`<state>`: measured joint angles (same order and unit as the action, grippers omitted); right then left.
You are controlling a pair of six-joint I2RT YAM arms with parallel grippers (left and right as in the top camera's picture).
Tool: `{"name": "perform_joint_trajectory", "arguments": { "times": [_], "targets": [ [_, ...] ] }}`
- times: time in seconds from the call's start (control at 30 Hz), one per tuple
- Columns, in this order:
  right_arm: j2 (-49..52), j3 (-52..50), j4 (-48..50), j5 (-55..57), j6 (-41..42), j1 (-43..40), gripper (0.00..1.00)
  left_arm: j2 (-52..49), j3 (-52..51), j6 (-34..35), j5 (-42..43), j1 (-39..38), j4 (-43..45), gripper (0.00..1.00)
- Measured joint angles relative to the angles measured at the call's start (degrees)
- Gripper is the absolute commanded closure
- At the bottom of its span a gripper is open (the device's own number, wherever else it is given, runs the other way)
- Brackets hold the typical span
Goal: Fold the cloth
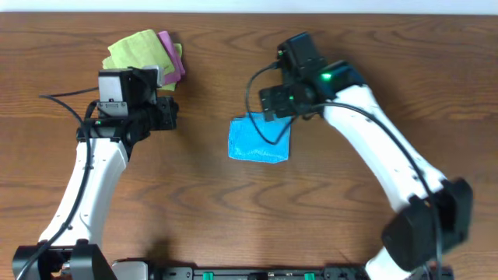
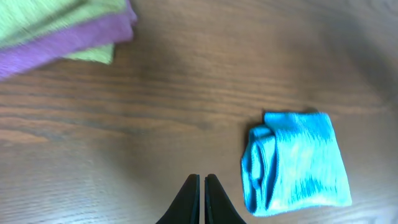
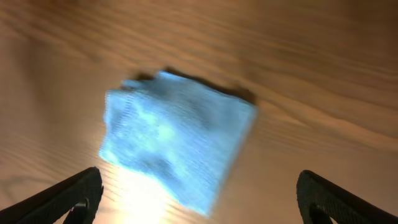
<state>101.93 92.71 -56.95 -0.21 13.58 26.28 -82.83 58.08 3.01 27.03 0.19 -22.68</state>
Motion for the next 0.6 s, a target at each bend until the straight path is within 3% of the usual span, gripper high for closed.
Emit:
{"name": "perform_joint_trajectory", "arguments": {
  "times": [0.07,0.23,0.27,0.3,0.33,0.6],
  "targets": [
    [-2.32,0.04,-0.81,2.10,-0.13,-0.46,0.01,0.00,-0.39,-0.22,0.22,-0.44,-0.02,0.87],
    [-3.89,0.22,-0.61,7.02,-0.11,-0.55,0.01,0.00,-0.48,-0.83,0.92,-0.68,0.15,0.53],
    [-3.85,0.22,-0.37,8.13,0.04,-0.55,0.01,0.00,-0.48,-0.90,0.98,-0.68,0.15,0.39],
    [-3.85,0.22,0.04,9.44,0.20,-0.55,0.01,0.00,-0.50,-0.74,1.05,-0.68,0.13,0.13],
    [-3.85,0.22,0.55,10.47,0.33,-0.57,0.01,0.00,-0.50,-0.57,1.11,-0.68,0.13,0.04],
    [-3.85,0.22,7.78,17.29,1.14,-0.66,0.01,0.00,-0.50,1.60,1.11,-0.68,-0.74,0.05]
  ]
}}
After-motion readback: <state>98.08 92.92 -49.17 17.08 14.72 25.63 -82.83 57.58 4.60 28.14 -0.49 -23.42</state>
